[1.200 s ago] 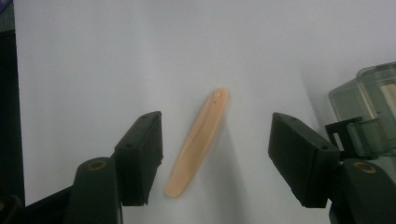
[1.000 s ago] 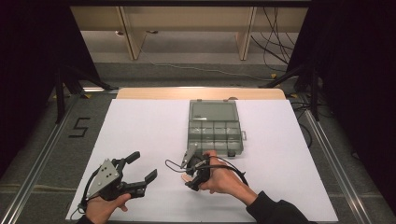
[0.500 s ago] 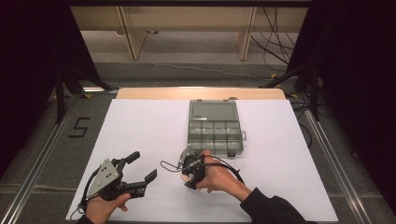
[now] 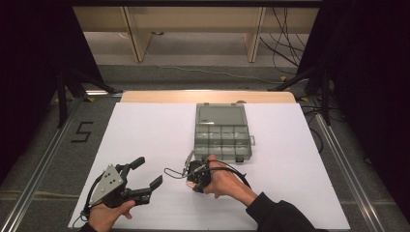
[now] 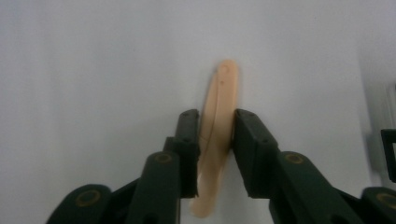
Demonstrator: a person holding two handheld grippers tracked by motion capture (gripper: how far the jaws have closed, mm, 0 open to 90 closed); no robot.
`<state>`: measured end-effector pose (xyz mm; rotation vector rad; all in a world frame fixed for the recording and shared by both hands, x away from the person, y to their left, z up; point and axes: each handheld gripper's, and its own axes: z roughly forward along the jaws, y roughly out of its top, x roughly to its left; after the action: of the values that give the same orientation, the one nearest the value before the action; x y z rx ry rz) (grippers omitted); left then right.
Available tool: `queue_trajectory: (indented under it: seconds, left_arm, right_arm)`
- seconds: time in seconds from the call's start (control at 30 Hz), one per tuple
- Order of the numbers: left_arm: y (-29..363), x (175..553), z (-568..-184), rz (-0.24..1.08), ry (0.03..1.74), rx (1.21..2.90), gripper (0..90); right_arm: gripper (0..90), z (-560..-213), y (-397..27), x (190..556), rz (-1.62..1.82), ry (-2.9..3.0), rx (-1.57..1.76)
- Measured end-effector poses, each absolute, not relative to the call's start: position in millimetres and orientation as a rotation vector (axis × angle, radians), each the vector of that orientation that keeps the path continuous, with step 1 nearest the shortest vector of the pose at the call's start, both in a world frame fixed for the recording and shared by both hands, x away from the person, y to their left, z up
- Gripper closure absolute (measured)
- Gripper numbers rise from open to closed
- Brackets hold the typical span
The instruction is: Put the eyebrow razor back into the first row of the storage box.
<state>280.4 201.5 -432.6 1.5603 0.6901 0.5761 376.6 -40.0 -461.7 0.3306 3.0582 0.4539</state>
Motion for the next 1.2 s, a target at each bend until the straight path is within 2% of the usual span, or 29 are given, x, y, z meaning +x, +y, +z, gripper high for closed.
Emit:
queue_trajectory:
  seconds: [0.57,1.2]
  left_arm:
    - [202,280,-432,0.576,0.69,1.558,16.2]
    - [201,281,-433,0.575,0.691,1.561,16.2]
  right_arm:
    - [74.4,-451,-44,378,0.481,3.037,0.358]
    - [74.4,-393,-77,405,0.685,2.883,0.394]
